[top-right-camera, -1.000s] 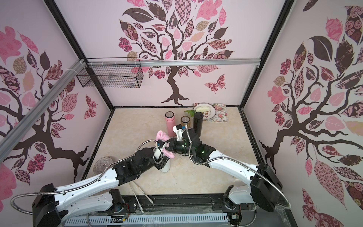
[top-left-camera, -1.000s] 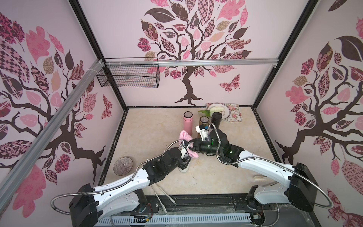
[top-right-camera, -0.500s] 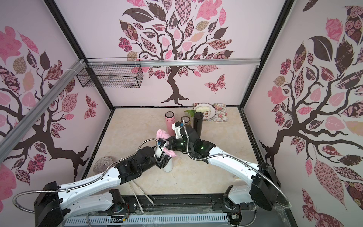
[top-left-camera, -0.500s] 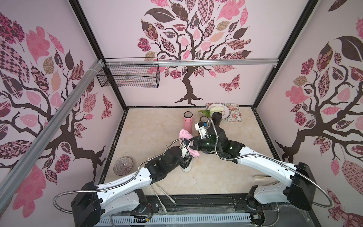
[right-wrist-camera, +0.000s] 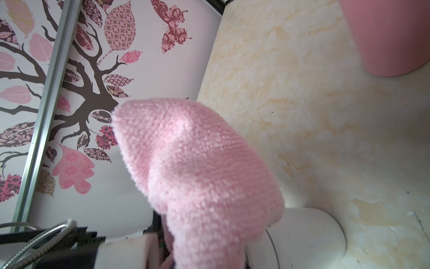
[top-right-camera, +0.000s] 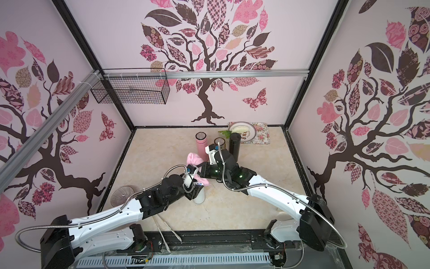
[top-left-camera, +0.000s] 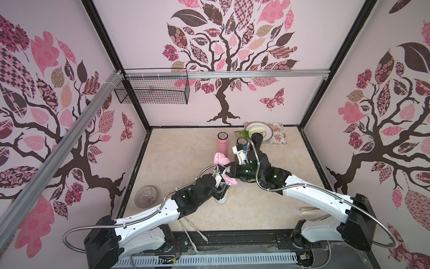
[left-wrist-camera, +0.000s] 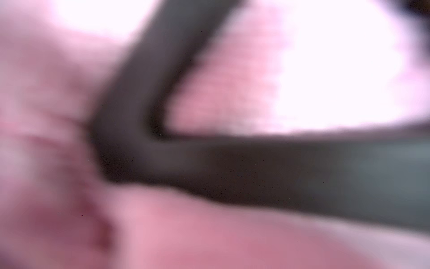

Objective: Wipe the surface of the thermos
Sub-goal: Wipe the dirt from the surface of the thermos.

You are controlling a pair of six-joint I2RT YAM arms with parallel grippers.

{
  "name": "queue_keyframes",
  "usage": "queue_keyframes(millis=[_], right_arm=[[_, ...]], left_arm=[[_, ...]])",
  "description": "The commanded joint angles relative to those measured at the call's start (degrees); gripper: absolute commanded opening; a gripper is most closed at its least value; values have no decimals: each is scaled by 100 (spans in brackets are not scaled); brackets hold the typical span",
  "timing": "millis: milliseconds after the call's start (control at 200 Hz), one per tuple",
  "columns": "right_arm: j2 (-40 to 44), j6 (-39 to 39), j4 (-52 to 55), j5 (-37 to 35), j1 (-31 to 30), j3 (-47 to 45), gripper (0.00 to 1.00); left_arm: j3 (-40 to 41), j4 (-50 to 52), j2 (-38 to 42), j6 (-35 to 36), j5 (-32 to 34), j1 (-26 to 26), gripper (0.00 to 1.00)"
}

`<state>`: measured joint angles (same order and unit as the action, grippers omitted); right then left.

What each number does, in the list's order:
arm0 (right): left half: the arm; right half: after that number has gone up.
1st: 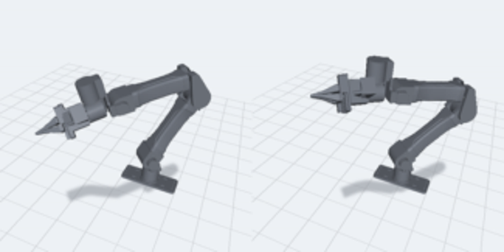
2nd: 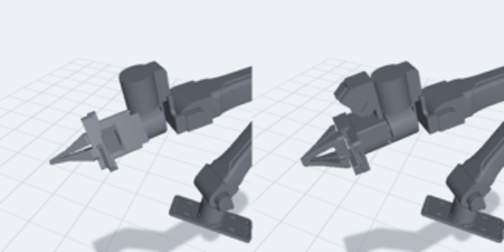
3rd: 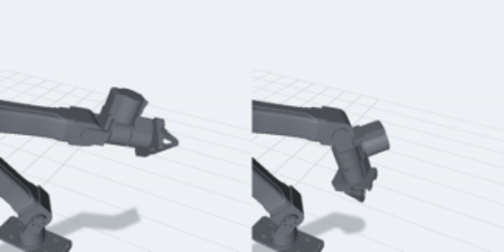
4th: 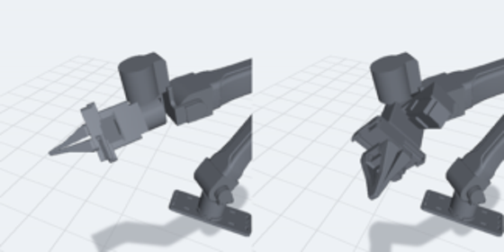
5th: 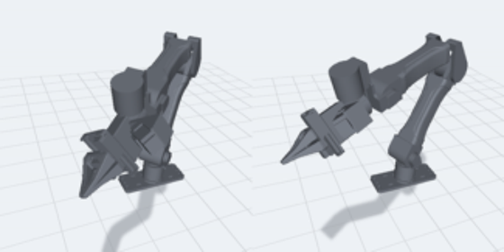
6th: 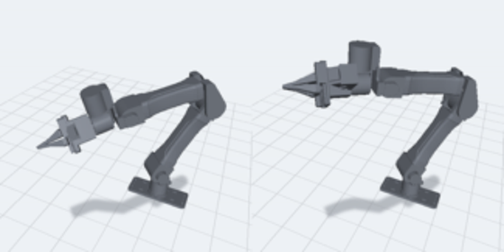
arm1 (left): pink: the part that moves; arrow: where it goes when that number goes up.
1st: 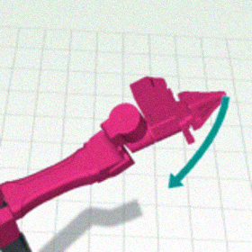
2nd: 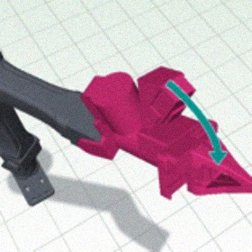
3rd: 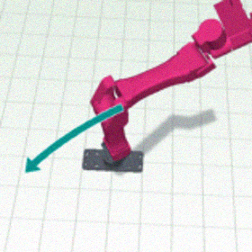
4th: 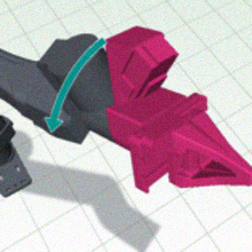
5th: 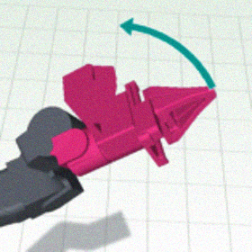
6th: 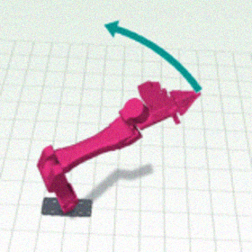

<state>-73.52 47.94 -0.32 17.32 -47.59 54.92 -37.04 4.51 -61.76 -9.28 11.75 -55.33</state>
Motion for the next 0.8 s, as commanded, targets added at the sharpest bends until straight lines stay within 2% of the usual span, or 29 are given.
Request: queue_keyframes(millis=[0,145,300,450,630,795], right_arm=[[498,-101,798,465,-40,-306,0],[647,-162,842,601,-40,-258,0],[-61,-317,387,728,-13,291,0],[-763,-527,84,211,35,941,0],[-1118,-577,-289,-300,65,911,0],[-748,-857,565,-1334,66,473,0]], left_arm=[[195,58,-142,-116,-74,-4,0],[233,-68,-113,-77,-284,-4,0],[292,-128,-139,44,-596,-6,0],[317,-139,-145,14,-760,-24,0],[349,-148,11,-19,-636,-22,0],[268,50,148,-209,158,-22,0]])
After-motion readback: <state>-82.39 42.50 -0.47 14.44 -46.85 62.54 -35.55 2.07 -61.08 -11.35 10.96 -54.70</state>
